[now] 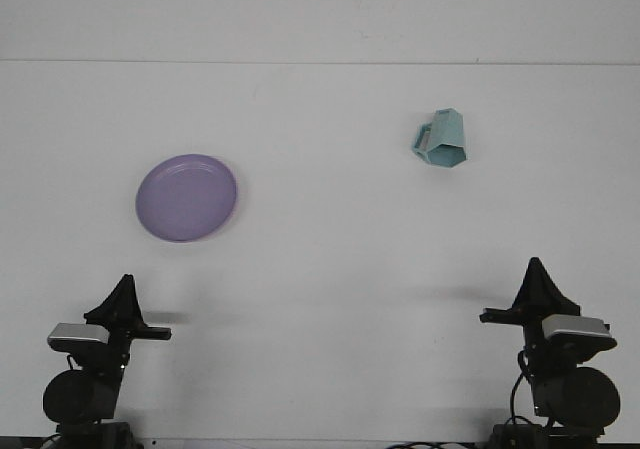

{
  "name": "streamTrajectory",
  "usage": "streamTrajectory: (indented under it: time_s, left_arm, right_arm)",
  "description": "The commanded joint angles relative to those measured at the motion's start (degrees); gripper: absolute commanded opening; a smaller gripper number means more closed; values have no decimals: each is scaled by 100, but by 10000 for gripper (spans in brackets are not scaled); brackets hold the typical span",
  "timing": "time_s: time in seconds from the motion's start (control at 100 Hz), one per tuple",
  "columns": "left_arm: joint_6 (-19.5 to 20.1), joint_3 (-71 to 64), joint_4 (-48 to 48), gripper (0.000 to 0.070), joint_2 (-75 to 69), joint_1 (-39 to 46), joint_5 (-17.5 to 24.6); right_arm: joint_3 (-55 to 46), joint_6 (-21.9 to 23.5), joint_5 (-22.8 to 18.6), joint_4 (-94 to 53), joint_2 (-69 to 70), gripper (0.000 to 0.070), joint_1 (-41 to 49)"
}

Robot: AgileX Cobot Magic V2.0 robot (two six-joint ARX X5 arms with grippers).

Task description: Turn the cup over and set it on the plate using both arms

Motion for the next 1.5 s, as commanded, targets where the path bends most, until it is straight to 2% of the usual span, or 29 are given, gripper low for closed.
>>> streamTrajectory:
  time_s: [0.0,0.18,0.34,0.37,0.41,0.5,0.53,0.55,0.7,1.03,1.22,1.34,1.49]
  left_arm:
    - [-28,-107,70,12,-4,11,9]
    - [-31,-107,68,12,-4,11,9]
    - [-31,-107,68,12,-4,11,9]
    - [-31,-107,68,12,-4,11,9]
    - [-31,-107,68,12,-4,11,9]
    - [-28,-107,68,12,-4,11,9]
    - [-28,-107,68,12,-4,11,9]
    - [-31,-107,68,12,-4,11,9]
    - [-28,-107,68,12,-4,11,9]
    - [-28,-107,68,12,-4,11,9]
    - [-28,-107,68,12,-4,11,9]
    - [-28,-107,68,12,-4,11,9]
    - [-28,-107,68,12,-4,11,9]
  right_arm:
    - [483,-444,11,-44,568,0,4]
    - [1580,-1154,-7,-4,2098,0,4]
    - [2059,-1753,-9,385,3357,17,4]
    - [2092,-1823,-15,509,3580,52,4]
    - [2103,-1853,-24,715,3858,135,4]
    - [2103,-1853,-26,1147,4459,427,4]
    - [2103,-1851,-28,1298,4653,492,4]
    - [2103,-1853,-33,1414,4784,511,4]
    - [2103,-2033,-146,2286,5768,514,4]
    - [2157,-2898,-330,4142,7707,513,4]
    - [2691,-3047,-308,4186,8599,513,-4]
    - [3143,-3366,-308,4146,9162,513,-7]
    - [3602,-3423,-304,4140,9670,513,-9]
